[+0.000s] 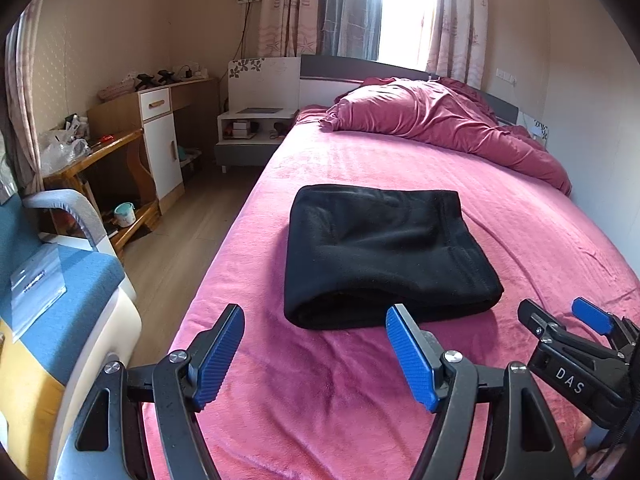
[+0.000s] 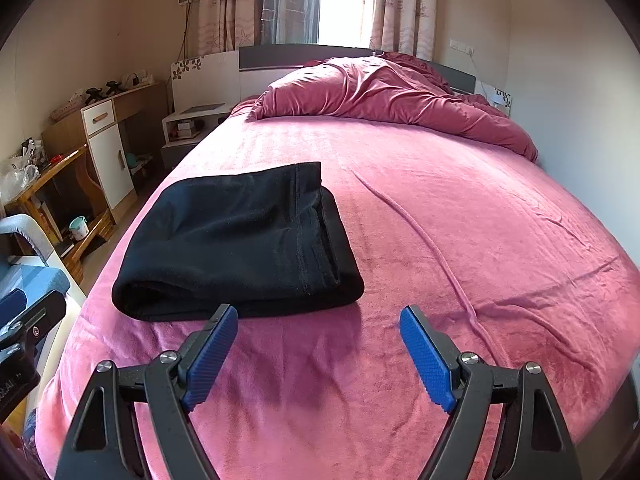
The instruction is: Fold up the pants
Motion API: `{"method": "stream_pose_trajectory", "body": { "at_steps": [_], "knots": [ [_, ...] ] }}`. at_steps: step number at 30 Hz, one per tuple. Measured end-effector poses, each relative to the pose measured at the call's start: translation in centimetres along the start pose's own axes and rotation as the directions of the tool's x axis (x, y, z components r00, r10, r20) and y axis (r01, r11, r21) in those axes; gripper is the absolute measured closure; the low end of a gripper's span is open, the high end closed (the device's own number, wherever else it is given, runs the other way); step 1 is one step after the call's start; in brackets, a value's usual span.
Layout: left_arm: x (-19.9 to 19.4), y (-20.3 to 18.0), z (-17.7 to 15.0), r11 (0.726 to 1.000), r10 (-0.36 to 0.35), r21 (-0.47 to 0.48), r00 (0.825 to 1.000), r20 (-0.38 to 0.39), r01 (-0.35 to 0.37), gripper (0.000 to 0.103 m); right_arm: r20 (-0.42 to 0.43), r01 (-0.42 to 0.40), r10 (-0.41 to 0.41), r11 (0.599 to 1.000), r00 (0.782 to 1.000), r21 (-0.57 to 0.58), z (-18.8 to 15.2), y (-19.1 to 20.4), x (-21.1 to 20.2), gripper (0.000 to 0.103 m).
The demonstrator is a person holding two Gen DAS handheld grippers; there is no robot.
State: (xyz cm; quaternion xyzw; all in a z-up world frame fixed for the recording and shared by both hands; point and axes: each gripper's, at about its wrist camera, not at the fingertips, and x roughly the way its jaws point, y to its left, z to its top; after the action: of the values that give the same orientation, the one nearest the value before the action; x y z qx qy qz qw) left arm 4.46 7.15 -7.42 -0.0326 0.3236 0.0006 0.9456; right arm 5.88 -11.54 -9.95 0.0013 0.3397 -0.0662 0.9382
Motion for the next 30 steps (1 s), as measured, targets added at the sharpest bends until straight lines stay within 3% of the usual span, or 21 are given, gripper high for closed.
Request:
{"method": "stream_pose_trajectory", "body": {
  "at_steps": [30],
  "knots": [
    [-1.4, 0.2, 0.8, 1.000, 0.017, -0.023, 0.999, 0.048, -0.016, 0.028, 0.041, -0.006, 0.007, 1.000, 0.999, -0.017, 0.5, 0.8, -1.6, 0.019]
  ]
}}
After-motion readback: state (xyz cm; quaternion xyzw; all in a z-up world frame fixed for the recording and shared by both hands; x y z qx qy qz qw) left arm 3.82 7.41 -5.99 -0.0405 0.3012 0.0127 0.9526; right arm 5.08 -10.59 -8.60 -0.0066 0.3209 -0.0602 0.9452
